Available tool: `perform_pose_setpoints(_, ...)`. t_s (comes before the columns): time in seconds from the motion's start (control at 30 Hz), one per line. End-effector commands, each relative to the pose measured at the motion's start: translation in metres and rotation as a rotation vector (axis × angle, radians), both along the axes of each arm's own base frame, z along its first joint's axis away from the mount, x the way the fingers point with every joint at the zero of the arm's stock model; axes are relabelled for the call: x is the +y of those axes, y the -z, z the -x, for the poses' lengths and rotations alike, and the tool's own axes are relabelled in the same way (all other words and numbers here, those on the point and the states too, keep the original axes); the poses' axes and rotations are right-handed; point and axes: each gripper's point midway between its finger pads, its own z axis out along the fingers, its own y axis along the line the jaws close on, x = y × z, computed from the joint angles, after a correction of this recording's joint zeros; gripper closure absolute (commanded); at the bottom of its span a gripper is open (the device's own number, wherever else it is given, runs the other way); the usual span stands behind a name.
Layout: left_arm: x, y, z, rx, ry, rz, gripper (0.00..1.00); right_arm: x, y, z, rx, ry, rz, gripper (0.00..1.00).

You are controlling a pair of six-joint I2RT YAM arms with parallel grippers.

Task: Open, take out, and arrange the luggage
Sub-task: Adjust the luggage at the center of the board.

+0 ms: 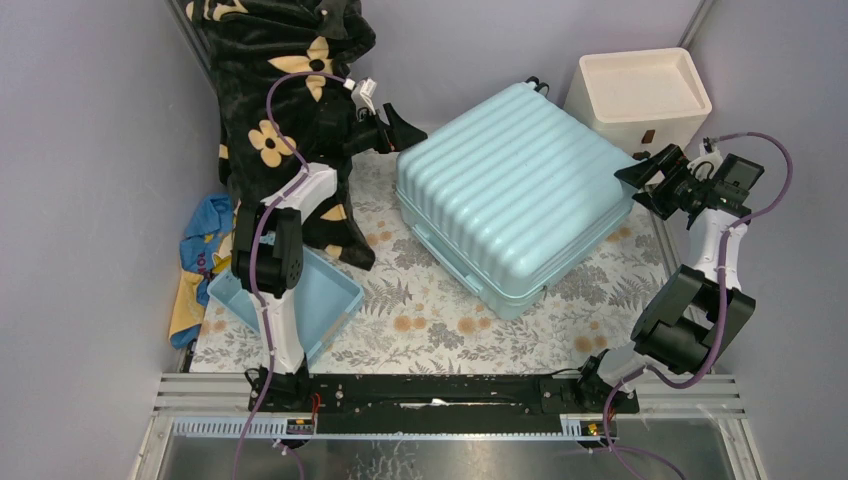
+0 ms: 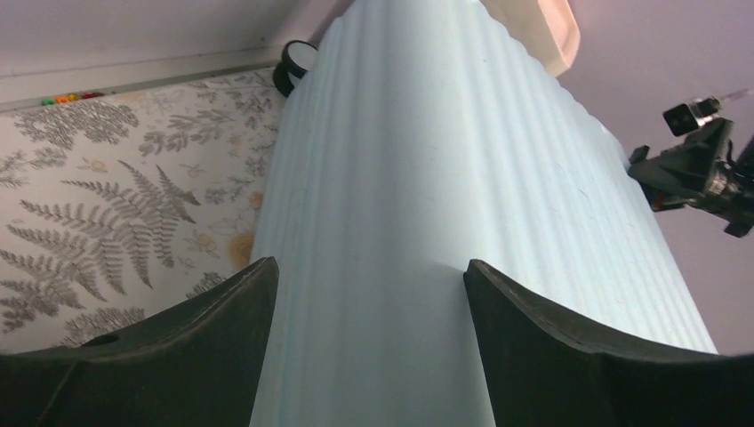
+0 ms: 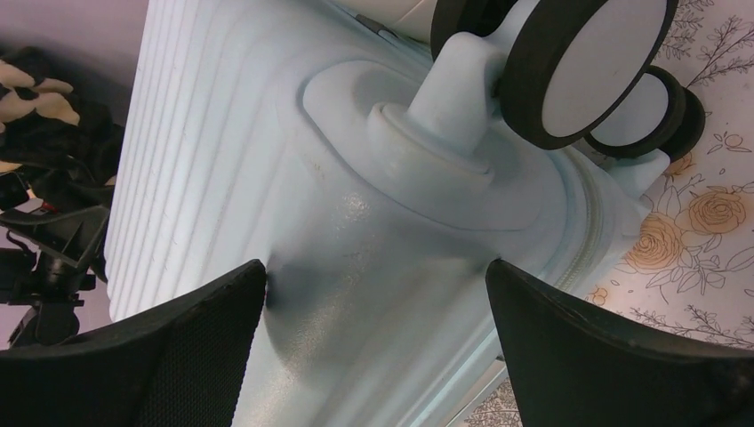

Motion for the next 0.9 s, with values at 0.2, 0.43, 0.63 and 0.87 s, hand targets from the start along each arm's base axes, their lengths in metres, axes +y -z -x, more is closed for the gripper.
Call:
perform_pose_setpoints(0.2, -0.035, 0.042, 0.162, 0.149, 0.218, -0.033, 0.17, 0.090, 0.020, 0.026, 0.009, -0.370, -0.043, 0.04)
perform_pose_setpoints(0.43, -0.017, 0.042, 0.242, 0.158, 0.159, -0.059, 0.16, 0.131, 0.030, 0.049, 0.021, -0.521, 0.003, 0.04)
perform_pose_setpoints(0.63, -0.001, 0.034, 0.280, 0.151, 0.118, -0.088, 0.16, 0.165, 0.021, 0.036, -0.034, -0.641, 0.079, 0.04)
perform_pose_setpoints(0.87, 0.021, 0.016, 0.277, 0.048, -0.005, -0.148, 0.13, 0.162, 0.004, 0.013, -0.091, -0.629, 0.227, 0.02)
